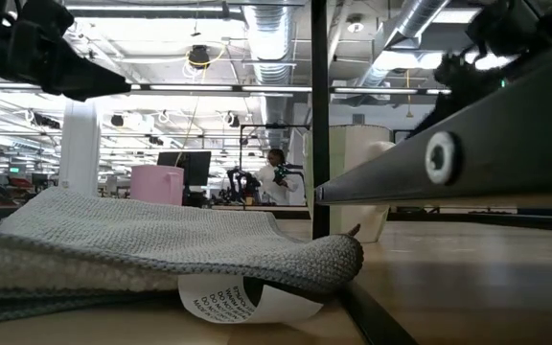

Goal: Stack small to large cups/mugs on shelf
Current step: Put the green mug on the shelf

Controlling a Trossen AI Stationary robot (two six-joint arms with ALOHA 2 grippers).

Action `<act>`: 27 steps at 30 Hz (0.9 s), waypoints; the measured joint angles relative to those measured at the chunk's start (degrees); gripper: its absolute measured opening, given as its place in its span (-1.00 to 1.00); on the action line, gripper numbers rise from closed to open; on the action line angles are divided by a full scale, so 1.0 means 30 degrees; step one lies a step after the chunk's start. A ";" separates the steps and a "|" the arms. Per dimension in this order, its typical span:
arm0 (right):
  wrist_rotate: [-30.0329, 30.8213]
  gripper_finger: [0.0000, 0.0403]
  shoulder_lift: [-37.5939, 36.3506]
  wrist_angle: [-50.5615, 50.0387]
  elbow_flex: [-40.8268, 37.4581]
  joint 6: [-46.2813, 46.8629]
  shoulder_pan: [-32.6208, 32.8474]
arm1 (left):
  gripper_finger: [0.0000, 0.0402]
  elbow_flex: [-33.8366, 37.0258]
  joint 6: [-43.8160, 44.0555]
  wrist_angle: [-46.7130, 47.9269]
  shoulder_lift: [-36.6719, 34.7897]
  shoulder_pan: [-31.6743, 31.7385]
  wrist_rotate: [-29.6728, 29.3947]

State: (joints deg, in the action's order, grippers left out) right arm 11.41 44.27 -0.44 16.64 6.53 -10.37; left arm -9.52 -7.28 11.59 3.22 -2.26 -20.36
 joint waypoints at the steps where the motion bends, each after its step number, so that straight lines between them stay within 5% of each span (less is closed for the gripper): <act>1: -0.0941 0.45 0.0029 -0.0188 0.0416 -0.0258 0.0007 | 0.06 0.0000 -0.0079 0.0130 0.0000 0.0000 0.0005; 9: -0.2721 0.45 0.1255 -0.6096 0.5032 -0.1823 0.0934 | 0.06 0.0000 -0.0198 0.2231 0.0007 0.0000 0.0007; 27: -0.2845 0.45 1.0950 -1.0305 1.4336 -0.3555 0.4882 | 0.06 0.0000 0.0734 0.3490 0.0007 -0.0007 0.1208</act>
State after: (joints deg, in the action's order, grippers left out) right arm 2.87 77.12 -31.35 59.65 -4.14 4.28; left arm -9.52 -5.08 22.06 3.25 -2.28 -16.73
